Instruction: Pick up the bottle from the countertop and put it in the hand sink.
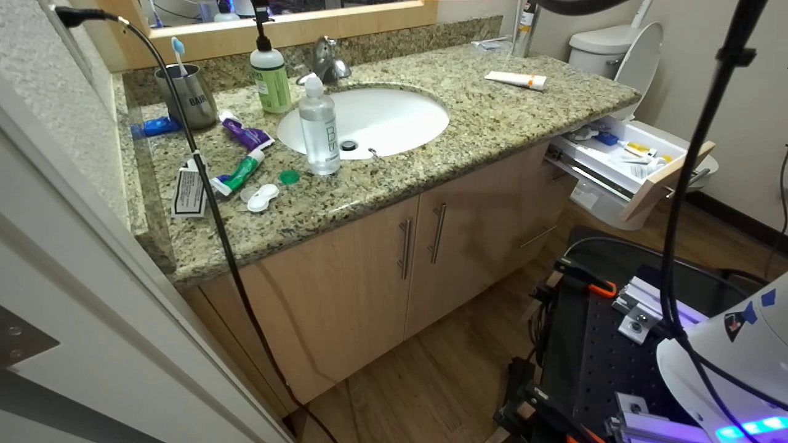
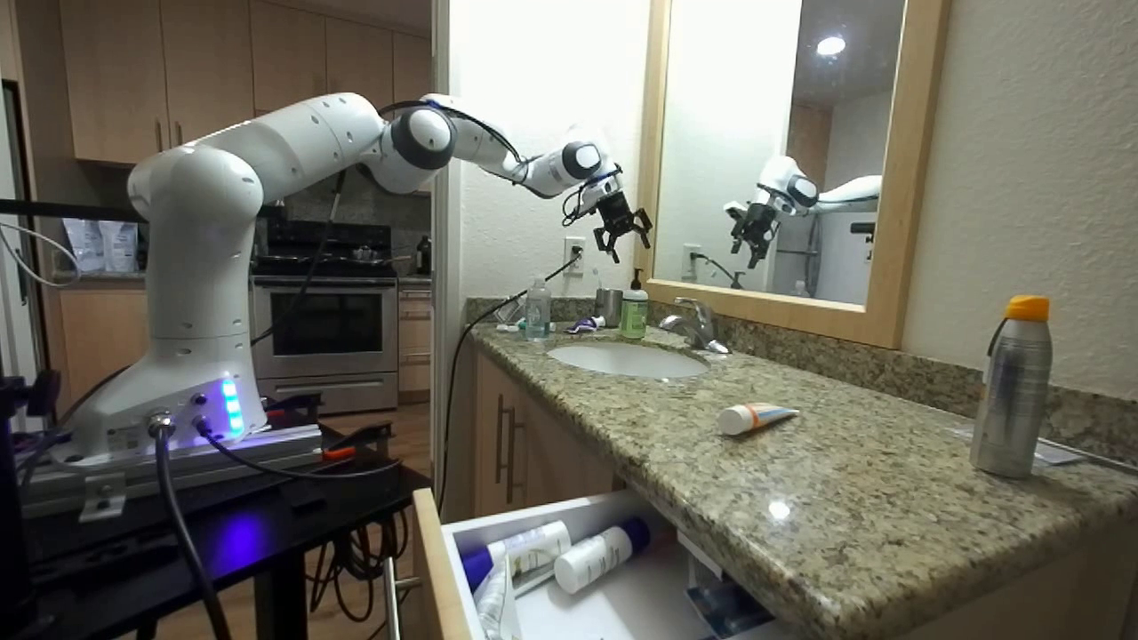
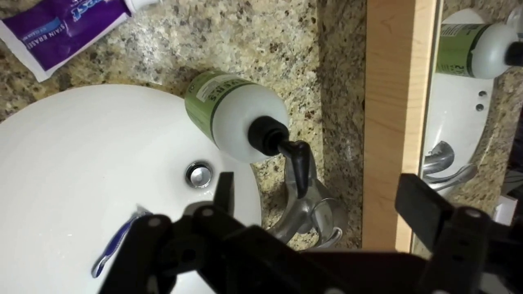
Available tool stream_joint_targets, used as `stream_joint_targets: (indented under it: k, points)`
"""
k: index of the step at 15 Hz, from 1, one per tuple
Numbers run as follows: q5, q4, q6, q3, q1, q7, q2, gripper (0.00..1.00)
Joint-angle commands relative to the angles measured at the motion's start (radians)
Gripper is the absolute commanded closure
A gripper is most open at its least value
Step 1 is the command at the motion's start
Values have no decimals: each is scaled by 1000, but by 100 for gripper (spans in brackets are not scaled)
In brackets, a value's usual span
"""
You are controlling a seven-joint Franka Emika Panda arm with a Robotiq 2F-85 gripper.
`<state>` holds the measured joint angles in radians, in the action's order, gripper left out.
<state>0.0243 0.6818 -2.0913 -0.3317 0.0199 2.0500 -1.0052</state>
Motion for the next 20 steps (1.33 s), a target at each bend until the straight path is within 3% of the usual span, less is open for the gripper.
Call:
stream_joint_targets:
  k: [1, 7, 13, 14, 20]
  points:
    - [2, -8, 9, 4, 18, -22, -24, 0]
    - [-2, 3, 6, -1, 29, -23, -42, 0]
    - [79, -10, 28, 88, 101, -177, -59, 0]
    - [50, 3, 15, 51, 75, -116, -54, 0]
    - [48, 35, -1, 67, 43, -160, -22, 0]
